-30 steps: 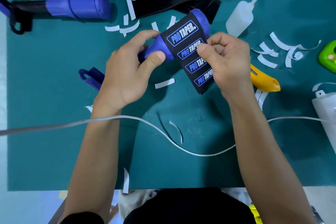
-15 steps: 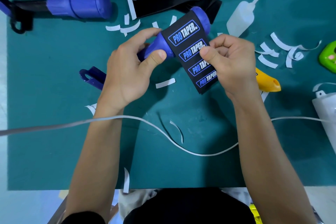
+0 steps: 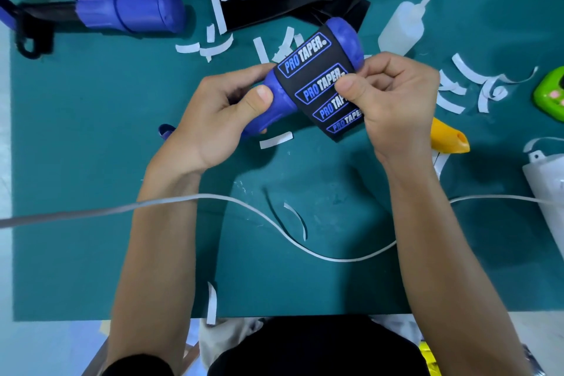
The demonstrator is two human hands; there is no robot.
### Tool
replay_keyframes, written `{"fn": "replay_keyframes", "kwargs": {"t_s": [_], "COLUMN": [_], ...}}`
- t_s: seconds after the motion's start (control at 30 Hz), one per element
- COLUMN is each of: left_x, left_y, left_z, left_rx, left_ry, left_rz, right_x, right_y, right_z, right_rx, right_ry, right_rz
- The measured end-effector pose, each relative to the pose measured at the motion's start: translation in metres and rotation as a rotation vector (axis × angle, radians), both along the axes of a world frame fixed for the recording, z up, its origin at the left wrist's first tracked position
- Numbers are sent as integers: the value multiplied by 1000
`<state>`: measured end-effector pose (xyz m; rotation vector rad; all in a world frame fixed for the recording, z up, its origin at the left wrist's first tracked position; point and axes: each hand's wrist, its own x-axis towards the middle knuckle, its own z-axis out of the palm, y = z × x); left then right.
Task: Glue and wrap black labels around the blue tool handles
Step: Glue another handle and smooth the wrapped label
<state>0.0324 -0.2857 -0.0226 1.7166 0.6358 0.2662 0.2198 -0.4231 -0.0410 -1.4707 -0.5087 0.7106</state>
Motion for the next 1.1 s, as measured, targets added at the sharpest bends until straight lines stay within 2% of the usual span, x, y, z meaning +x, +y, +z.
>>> {"fn": "replay_keyframes", "kwargs": {"t_s": [0.13, 0.23, 0.33, 0.43, 0.5, 0.6, 0.7, 0.77, 0.83, 0.9, 1.0, 1.07, 1.1], "left_x": [-3, -3, 0, 6, 13, 22, 19, 16, 19, 19, 20, 24, 26], "left_y": [-5, -9, -12, -19, -24, -23, -15, -16, -18, -18, -12, -12, -12], "left_z": [3, 2, -1, -4, -6, -5, -2, -4, -9, -15, -19, -22, -24], "left_rx": [-199, -412, -621, -746, -749, -617, -586, -476, -451, -463, -472, -520, -536], "left_ry": [-46, -56, -63, -119, -121, -185, -342, -295, -220, -216, -238, -255, -260], "left_rz": [-40, -74, -108, -116, -58, 80, 3, 5, 90, 150, 241, 306, 332], "right_x": [-6, -10, -10, -4, 3, 14, 13, 2, -12, -18, -14, -13, -18], "right_y": [3, 10, 15, 22, 30, 41, 54, 66, 76, 79, 56, 26, 13], "right_z": [2, 14, 30, 49, 66, 92, 110, 110, 104, 97, 79, 62, 52], "right_rx": [145, 277, 276, 189, 64, -177, -447, -591, -667, -622, -391, -425, -486], "right_ry": [11, -12, -38, -92, -201, -440, -528, -700, -810, -764, -559, -477, -443], "right_rz": [-7, 107, 175, 157, 137, 213, 376, 473, 460, 364, 215, 242, 328]}}
